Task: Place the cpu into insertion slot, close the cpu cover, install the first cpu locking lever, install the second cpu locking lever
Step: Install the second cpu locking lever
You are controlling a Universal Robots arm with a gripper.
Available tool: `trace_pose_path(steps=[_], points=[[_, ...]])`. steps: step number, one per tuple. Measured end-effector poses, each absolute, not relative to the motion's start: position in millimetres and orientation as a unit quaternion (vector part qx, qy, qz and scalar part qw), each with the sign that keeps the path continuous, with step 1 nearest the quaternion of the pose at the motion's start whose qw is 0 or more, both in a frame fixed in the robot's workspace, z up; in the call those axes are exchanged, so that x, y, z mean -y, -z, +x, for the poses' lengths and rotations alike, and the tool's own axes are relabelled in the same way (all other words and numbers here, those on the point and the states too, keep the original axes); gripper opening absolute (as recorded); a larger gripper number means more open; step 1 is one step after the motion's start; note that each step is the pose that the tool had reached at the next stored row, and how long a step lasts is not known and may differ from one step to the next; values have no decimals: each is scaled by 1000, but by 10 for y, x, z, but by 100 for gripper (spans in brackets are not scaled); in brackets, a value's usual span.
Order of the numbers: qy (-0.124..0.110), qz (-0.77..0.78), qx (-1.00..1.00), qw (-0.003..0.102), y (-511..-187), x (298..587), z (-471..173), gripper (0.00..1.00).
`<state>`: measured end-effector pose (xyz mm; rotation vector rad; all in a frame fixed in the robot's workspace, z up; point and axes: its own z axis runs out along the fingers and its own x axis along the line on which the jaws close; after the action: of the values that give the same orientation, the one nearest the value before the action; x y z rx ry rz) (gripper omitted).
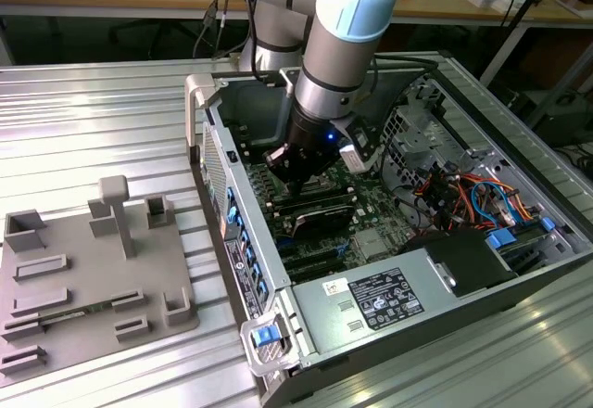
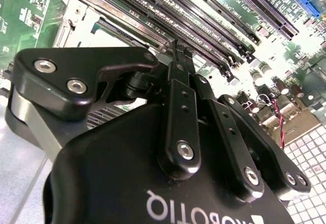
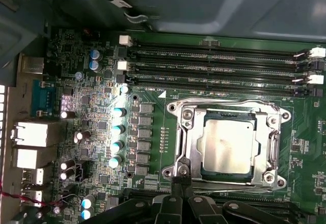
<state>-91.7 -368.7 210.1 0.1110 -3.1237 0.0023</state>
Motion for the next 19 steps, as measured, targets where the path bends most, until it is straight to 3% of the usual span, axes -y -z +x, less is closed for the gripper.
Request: trace_pose_path(steps=[19], points=[[0, 36, 999, 8, -2093, 3687, -954, 11]])
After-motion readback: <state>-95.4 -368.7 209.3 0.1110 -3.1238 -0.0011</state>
